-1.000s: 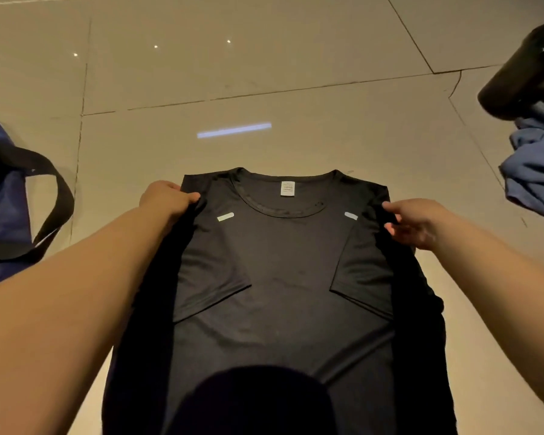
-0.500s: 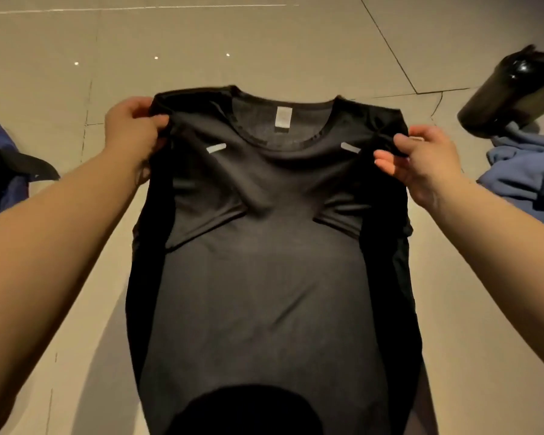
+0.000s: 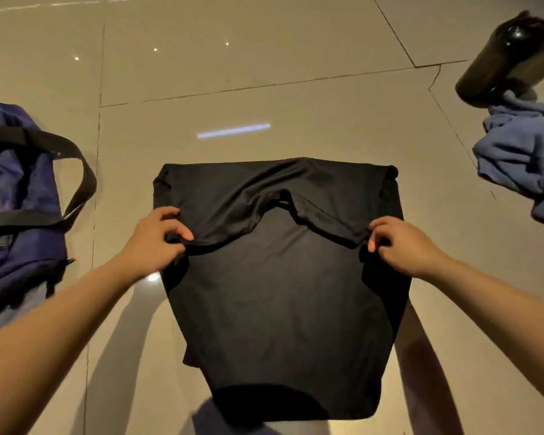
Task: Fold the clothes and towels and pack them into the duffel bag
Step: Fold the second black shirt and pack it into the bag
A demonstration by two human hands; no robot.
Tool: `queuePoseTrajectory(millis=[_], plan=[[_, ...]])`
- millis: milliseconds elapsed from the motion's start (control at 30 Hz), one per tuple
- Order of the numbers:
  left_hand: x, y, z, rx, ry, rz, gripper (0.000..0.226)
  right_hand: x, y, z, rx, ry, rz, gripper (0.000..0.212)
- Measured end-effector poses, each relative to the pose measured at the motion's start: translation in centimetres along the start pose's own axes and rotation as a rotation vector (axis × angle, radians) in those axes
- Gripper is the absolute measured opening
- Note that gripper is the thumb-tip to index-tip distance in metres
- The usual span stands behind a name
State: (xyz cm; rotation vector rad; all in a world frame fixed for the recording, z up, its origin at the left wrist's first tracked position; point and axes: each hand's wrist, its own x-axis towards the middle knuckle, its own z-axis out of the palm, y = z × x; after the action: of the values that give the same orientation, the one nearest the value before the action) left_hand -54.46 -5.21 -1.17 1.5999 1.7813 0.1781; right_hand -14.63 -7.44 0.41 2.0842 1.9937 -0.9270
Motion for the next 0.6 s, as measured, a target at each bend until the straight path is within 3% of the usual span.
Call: queuePoseTrajectory(millis=[100, 167, 233, 367, 467, 600], plan=[[-3.0, -2.2, 2.9, -0.102, 0.188, -0.083, 0.038, -2.4, 1.8, 2.6, 0.145, 0.165, 0.131, 0.017], [-5.3, -2.8, 4.7, -0.234, 0.329, -0.256, 0.044, -4.0, 2.6, 4.7, 0.335, 0.256, 0.312, 0.030], [-7.6, -2.6, 6.1, -0.362, 0.360, -0.416, 0.042, -5.8, 3.1, 6.5, 0.557, 0.309, 0.514, 0.039], [-11.9, -3.1, 8.0, -0.297, 0.247, -0.380, 0.043, -8.1, 2.8, 8.2, 0.996, 0.339, 0.752, 0.032], [-14.3, -3.0, 8.6, -0.307, 0.079, -0.326, 0.053, -9.2, 1.0, 8.4, 1.325, 0.244, 0.749, 0.003], [-15.3, -2.2, 9.0, -0.306, -0.013, -0.286, 0.059, -9.7, 0.2, 8.1, 1.404, 0.026, 0.736, 0.027]])
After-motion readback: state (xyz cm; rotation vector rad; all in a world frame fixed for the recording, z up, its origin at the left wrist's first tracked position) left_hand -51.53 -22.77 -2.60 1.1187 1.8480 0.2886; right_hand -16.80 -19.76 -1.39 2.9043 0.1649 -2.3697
